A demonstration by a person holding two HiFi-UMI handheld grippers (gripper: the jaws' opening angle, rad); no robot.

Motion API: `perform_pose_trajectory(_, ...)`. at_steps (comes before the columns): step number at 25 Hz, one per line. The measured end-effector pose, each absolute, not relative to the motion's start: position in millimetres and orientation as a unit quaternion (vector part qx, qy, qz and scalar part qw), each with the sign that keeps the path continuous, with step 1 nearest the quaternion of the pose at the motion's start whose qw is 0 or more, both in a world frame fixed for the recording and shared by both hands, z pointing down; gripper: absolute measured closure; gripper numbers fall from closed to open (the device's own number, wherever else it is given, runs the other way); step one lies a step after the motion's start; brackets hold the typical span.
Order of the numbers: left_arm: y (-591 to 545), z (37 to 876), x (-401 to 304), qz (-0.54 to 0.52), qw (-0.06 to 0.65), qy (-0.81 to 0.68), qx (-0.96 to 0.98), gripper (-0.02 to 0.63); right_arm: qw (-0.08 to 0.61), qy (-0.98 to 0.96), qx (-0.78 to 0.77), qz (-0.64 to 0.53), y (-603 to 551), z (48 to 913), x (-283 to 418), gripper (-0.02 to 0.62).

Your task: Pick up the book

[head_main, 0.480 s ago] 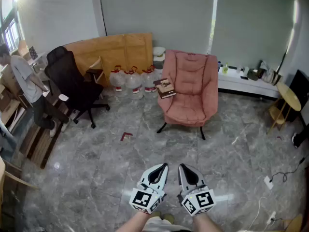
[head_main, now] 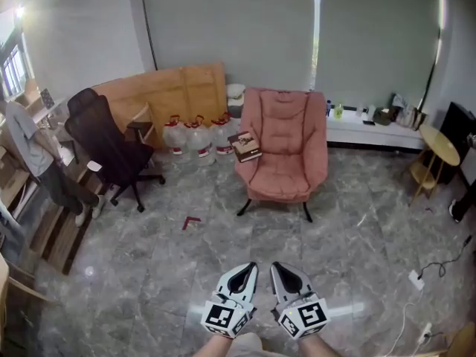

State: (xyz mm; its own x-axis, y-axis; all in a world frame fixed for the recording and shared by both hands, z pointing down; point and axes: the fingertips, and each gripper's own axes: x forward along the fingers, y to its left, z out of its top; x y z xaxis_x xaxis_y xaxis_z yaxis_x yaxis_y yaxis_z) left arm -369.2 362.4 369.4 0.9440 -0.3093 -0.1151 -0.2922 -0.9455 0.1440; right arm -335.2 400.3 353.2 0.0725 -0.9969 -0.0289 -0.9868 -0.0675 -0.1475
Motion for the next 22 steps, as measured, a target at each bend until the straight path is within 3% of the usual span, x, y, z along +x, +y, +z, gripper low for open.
perform_pose_trajectory(22,363,386,-257,-0.058,0.065,-0.101,0.991,0.584,0.095,0.643,-0.758,-0.053,410,366,-229,0.581)
